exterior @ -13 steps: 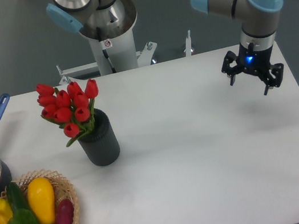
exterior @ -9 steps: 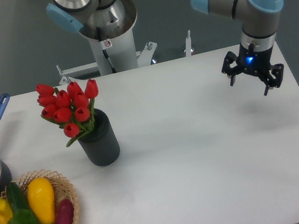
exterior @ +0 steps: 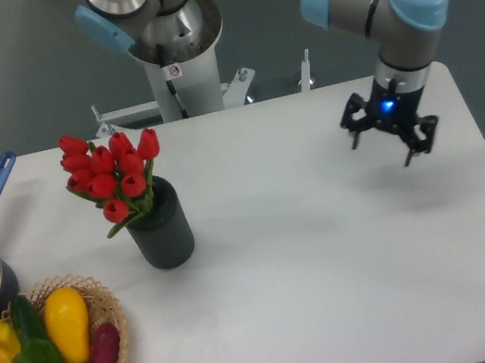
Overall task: Pick up the flowers from the vase
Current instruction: 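Move the open gripper toward the red tulips in the black vase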
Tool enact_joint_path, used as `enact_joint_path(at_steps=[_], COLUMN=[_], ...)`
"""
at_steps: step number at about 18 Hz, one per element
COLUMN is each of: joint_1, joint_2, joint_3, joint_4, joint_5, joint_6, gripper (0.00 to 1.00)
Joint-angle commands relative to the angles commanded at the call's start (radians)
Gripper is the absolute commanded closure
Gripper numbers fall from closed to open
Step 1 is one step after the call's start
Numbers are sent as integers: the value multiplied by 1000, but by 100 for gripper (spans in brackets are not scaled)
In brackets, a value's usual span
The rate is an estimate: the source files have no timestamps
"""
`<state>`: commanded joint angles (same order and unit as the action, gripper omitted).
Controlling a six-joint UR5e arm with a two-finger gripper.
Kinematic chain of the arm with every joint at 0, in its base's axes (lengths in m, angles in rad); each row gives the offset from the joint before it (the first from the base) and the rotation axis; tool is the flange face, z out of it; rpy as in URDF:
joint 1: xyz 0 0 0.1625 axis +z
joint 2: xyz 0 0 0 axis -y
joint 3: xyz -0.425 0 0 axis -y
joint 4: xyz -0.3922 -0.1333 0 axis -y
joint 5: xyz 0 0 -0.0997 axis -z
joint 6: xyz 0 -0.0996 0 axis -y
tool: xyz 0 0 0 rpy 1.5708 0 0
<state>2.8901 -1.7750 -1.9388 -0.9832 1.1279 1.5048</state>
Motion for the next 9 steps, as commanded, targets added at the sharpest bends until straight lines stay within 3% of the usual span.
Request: enact_joint_path(at_steps=[4,9], joint_1=[-44,-80], joint_2=[80,117], joint_3=[-61,-86], joint_4=[-6,-12], joint_5=[-25,-133], joint_6=[-8,2], gripper=[0,0])
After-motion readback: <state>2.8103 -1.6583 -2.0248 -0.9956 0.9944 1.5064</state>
